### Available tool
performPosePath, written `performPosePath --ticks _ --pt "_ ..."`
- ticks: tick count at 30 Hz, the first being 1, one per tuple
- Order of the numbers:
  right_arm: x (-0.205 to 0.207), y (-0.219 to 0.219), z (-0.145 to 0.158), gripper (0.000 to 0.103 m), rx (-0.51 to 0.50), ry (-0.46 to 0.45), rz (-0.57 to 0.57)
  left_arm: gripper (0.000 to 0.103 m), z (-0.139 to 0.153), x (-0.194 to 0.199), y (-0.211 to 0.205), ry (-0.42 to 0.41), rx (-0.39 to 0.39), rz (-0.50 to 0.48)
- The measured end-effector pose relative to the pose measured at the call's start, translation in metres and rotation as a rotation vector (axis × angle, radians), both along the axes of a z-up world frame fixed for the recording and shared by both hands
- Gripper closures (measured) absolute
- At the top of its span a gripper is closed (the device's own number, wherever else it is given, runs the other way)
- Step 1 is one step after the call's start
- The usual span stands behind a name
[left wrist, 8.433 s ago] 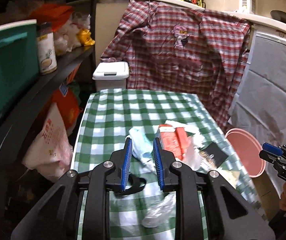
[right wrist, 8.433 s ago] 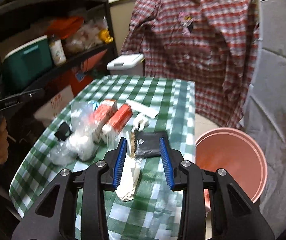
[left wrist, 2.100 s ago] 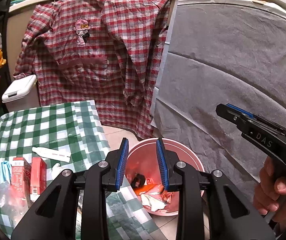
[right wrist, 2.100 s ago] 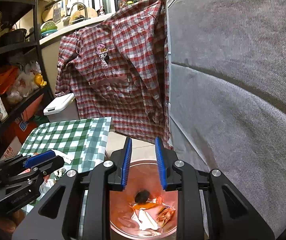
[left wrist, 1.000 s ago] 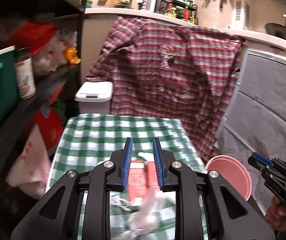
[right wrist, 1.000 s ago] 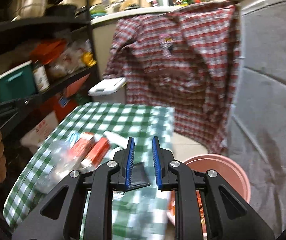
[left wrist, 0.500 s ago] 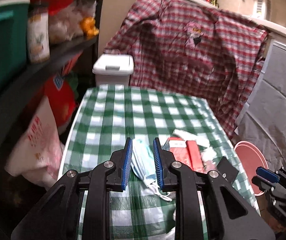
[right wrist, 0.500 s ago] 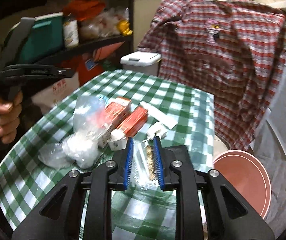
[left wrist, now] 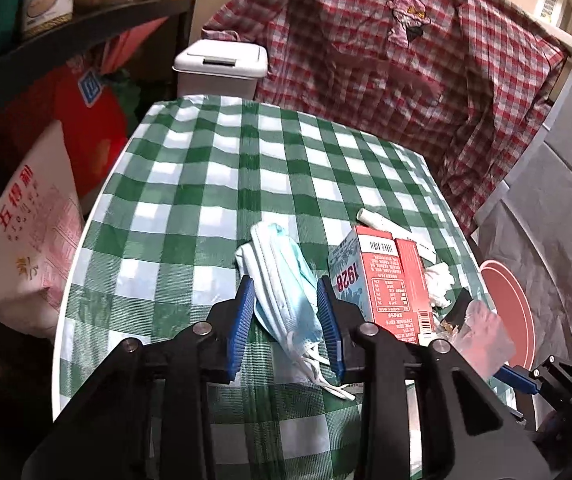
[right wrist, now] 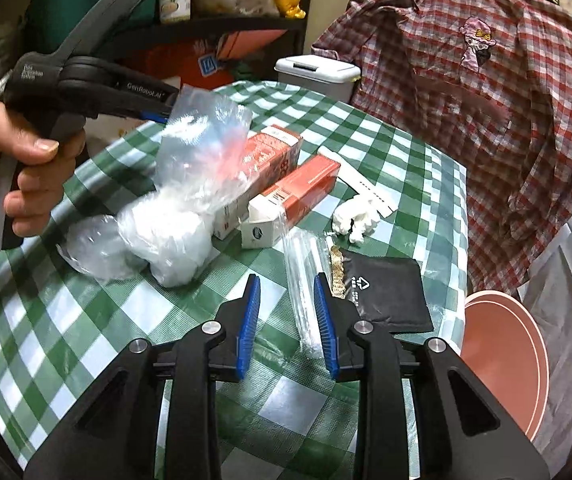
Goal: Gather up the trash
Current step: 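Grasp the blue face mask with the left tool while the right tool grasps a clear plastic bag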
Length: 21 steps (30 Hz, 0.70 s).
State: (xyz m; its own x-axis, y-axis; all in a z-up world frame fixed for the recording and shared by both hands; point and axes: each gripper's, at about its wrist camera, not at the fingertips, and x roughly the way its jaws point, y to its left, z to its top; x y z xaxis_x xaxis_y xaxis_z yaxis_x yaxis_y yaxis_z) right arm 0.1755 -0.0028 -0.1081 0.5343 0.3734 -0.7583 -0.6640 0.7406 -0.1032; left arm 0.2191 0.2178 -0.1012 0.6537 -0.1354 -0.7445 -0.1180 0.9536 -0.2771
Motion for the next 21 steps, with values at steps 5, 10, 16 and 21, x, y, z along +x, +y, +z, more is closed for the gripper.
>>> performPosePath --ticks 5,10,16,21 --pt "0.003 -0.001 -0.003 0.077 -0.016 0.004 -0.011 0.07 -0.009 0.007 -0.007 0.045 0.03 -0.017" --pt "0.005 -0.004 -0.003 0.101 -0.015 0.005 -0.017 0.088 -0.018 0.011 -0.01 0.098 0.067 -0.009" --pt "0.006 -0.01 0.008 0.103 0.028 -0.001 -0.028 0.1 -0.007 0.008 -0.008 0.081 0.104 0.02" --pt "0.007 -0.023 0.034 0.103 0.139 -0.027 -0.064 0.1 0.013 -0.001 -0.002 0.026 0.129 0.067"
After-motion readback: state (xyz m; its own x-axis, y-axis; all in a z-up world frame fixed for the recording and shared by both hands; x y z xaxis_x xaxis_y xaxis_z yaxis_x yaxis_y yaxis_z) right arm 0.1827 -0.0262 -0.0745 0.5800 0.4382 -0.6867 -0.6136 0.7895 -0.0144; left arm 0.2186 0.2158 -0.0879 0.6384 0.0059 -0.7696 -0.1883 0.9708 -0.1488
